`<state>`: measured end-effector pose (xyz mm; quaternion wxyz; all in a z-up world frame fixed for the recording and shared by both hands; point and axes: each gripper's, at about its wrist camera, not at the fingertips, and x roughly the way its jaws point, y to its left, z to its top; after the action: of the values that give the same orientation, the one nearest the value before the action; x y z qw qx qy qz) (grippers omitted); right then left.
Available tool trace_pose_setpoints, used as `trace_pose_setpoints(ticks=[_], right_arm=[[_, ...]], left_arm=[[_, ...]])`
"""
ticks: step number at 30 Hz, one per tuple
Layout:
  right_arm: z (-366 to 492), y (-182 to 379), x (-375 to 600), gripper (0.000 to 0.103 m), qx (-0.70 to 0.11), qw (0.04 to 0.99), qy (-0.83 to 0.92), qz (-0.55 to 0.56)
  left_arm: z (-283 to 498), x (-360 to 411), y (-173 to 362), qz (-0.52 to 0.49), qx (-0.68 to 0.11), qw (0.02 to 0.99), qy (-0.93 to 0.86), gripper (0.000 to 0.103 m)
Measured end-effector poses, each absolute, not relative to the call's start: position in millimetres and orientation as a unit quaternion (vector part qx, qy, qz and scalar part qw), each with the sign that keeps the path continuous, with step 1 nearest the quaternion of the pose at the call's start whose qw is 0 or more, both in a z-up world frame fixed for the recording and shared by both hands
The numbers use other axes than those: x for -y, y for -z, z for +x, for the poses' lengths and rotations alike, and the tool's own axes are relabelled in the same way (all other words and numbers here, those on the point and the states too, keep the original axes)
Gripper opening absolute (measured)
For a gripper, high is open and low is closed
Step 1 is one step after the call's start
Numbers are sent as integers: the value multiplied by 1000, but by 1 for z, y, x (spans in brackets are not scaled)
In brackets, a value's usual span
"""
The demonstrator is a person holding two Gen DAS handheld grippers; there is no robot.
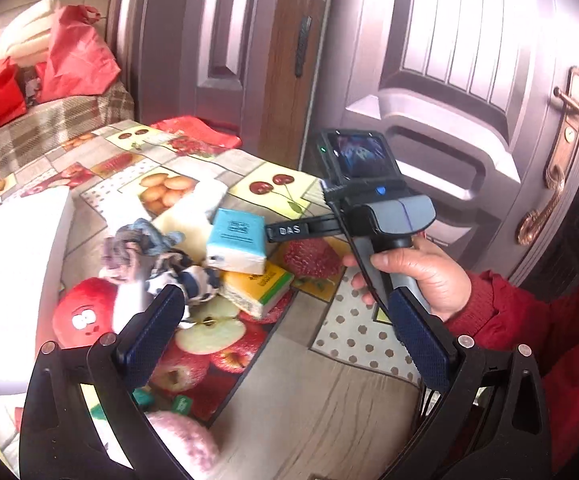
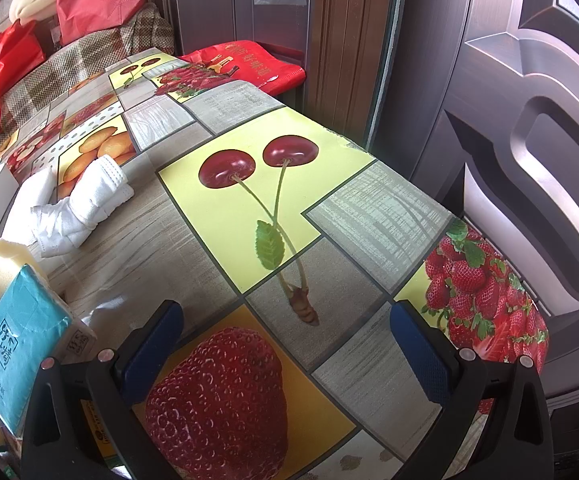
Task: Organize soft objects
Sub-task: 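Grasp the pink plush with the left tool while the right tool grasps the teal tissue pack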
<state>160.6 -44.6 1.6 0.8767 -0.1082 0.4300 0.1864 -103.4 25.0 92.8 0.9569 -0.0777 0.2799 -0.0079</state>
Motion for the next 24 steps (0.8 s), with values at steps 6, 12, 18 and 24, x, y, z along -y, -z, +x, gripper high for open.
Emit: trace_pose_setpoints(ticks=[6, 12, 18, 24], right_arm=[[160, -2, 46, 103, -430, 877, -187, -107], [159, -15, 67, 103, -404, 880, -247, -32], [131, -45, 78, 103, -302, 845, -441, 5], [97, -52, 48, 103, -265, 807, -516, -114]], left_arm=[[-149, -78, -72, -99, -302, 941, -113, 103], [-172, -80, -33, -121, -329, 929, -119, 103], [-161, -75, -23, -138, -357, 918, -108, 103], [-142, -66, -10, -138, -401, 900, -99, 103]])
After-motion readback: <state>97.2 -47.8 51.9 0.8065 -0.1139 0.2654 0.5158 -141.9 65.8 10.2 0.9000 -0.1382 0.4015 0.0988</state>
